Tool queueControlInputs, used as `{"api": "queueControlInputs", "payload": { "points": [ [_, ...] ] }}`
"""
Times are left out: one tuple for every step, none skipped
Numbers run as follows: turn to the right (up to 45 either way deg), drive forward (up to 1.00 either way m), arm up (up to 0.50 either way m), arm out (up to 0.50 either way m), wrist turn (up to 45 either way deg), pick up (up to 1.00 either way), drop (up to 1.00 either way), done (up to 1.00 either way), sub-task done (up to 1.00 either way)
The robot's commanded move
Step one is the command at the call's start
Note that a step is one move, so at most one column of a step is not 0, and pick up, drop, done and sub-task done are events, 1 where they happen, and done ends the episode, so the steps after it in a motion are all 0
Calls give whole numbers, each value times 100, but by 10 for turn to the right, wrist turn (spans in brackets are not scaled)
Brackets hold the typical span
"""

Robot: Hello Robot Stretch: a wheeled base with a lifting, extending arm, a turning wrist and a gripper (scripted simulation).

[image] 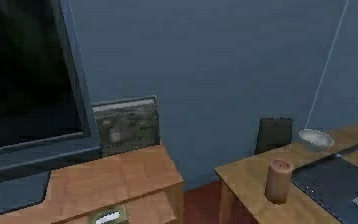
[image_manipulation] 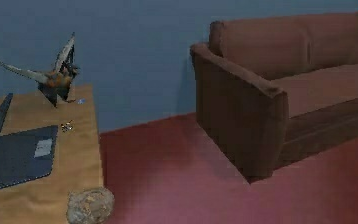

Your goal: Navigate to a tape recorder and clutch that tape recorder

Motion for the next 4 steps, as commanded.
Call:
{"api": "queueControlInputs", "payload": {
  "points": [
    [0, 35, 0, 0, 0, 0, 0, 0, 0],
    [-450, 0, 0, 0, 0, 0, 0, 0, 0],
    [-450, 0, 0, 0, 0, 0, 0, 0, 0],
    [-240, 0, 0, 0, 0, 0, 0, 0, 0]
  ]
}}
